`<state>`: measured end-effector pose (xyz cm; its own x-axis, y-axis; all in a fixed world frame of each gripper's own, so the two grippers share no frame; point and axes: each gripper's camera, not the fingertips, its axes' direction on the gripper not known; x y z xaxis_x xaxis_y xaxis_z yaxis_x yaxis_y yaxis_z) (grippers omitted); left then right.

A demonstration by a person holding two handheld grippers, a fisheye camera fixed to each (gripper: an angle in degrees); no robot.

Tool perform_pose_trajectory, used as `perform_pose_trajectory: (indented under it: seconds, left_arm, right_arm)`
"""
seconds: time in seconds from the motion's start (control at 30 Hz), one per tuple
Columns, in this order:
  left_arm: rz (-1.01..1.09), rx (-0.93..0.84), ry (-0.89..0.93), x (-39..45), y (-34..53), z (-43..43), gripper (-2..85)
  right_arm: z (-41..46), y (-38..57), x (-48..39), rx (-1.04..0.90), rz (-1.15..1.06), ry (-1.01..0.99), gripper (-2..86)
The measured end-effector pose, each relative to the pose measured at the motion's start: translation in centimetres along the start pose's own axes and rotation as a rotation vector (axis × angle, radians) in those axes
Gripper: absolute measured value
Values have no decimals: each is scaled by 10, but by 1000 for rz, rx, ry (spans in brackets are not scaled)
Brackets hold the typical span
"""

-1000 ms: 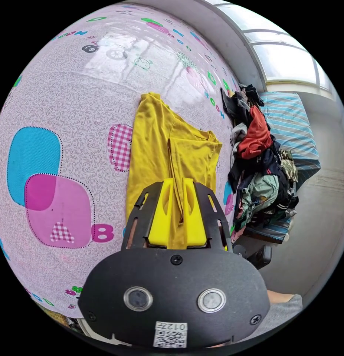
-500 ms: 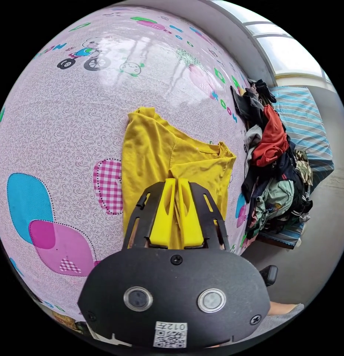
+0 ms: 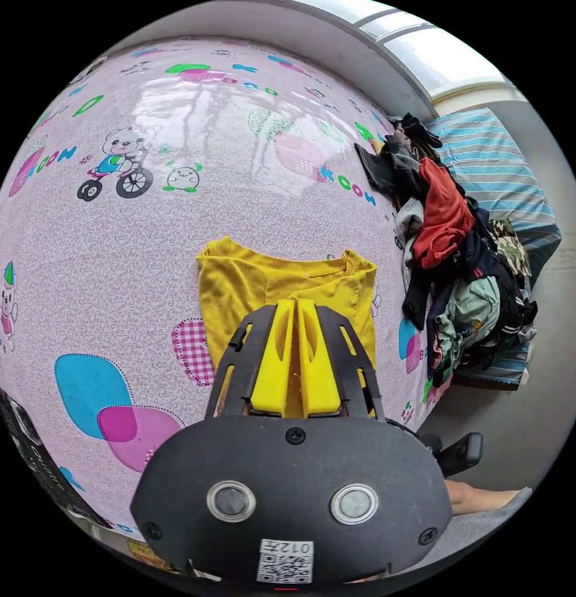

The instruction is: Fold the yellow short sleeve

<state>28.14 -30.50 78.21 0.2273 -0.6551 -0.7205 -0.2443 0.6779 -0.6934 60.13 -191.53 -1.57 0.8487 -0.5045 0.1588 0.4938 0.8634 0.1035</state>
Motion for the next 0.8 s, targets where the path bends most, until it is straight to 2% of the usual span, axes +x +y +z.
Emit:
perform_pose_trajectory:
  seconds: [0.13, 0.33, 0.4, 0.53, 0.7, 0.8]
  left_arm:
    - [-62, -51, -58, -11, 2, 21, 8]
    - [-101, 124, -86, -21, 32, -8, 8]
    - [-32, 132, -2, -12, 51, -13, 7]
    - [113, -17, 54, 15, 84, 18, 6]
    - [198, -203, -52, 37, 114, 79, 5]
    - [209, -214, -71, 34, 111, 86, 5]
  right_arm:
    - [27, -11, -1, -130, -4, -38, 51]
    - [-95, 0, 19, 9, 18, -144, 59]
    - [-130, 16, 37, 3, 55, -122, 54]
    - [-176, 55, 67, -94, 137, -104, 50]
    - [-193, 61, 49, -188, 146, -71, 31]
    - [-203, 41, 32, -223, 113, -14, 5]
